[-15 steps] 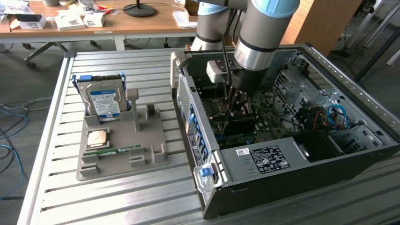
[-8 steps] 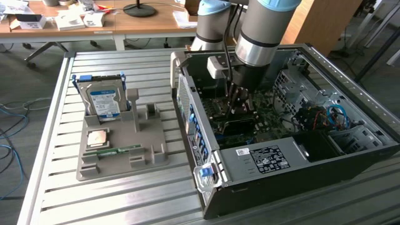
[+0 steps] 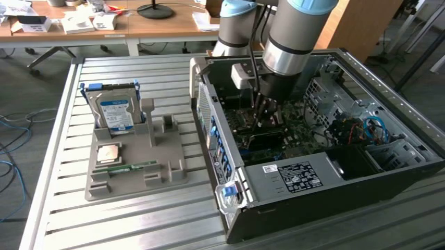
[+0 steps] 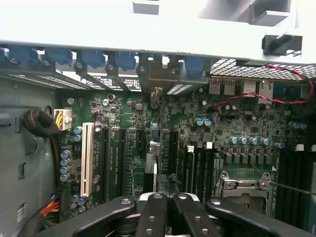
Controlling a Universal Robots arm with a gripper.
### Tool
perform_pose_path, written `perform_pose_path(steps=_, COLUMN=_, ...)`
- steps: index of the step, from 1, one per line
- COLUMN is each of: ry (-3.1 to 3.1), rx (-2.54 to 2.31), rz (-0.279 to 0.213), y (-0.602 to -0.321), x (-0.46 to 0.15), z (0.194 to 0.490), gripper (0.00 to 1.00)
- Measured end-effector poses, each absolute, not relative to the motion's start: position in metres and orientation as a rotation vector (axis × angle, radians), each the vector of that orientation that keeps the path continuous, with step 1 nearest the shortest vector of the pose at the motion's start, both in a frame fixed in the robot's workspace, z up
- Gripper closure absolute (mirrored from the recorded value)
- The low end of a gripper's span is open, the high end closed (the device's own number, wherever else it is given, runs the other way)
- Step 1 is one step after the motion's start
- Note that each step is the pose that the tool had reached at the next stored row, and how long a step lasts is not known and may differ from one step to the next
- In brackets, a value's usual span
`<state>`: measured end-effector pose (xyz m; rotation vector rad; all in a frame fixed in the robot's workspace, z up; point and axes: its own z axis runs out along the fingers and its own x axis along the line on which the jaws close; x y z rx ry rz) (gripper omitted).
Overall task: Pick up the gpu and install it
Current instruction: 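Press down on the gpu until it lock into place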
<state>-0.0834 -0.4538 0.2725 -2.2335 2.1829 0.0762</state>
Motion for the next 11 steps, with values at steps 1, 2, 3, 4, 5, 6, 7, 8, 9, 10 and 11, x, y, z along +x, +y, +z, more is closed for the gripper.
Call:
perform_pose_path(steps=1, ry=2.182, rx=-2.233, rz=0.078, y=-0.454, x=-0.083, z=0.273, gripper=0.89)
perform_pose_path(steps=2, ry=2.181, rx=-2.232, rz=0.08, y=-0.454, x=-0.084, z=0.273, gripper=0.89)
perform_pose_path(steps=3, ry=2.18, rx=-2.231, rz=0.082, y=-0.454, x=-0.083, z=0.273, gripper=0.89)
perform_pose_path(steps=4, ry=2.179, rx=-2.23, rz=0.084, y=-0.454, x=-0.083, z=0.274, gripper=0.89)
perform_pose_path(steps=5, ry=2.178, rx=-2.229, rz=0.085, y=-0.454, x=-0.083, z=0.276, gripper=0.89)
perform_pose_path(steps=6, ry=2.178, rx=-2.228, rz=0.087, y=-0.454, x=-0.083, z=0.278, gripper=0.89)
perform_pose_path(steps=7, ry=2.177, rx=-2.227, rz=0.089, y=-0.454, x=-0.083, z=0.28, gripper=0.89)
perform_pose_path(steps=8, ry=2.176, rx=-2.226, rz=0.091, y=-0.454, x=-0.083, z=0.283, gripper=0.89)
perform_pose_path(steps=9, ry=2.175, rx=-2.226, rz=0.092, y=-0.454, x=-0.083, z=0.286, gripper=0.89)
perform_pose_path(steps=10, ry=2.174, rx=-2.225, rz=0.093, y=-0.454, x=-0.083, z=0.288, gripper=0.89)
perform_pose_path(steps=11, ry=2.174, rx=-2.224, rz=0.095, y=-0.454, x=-0.083, z=0.29, gripper=0.89)
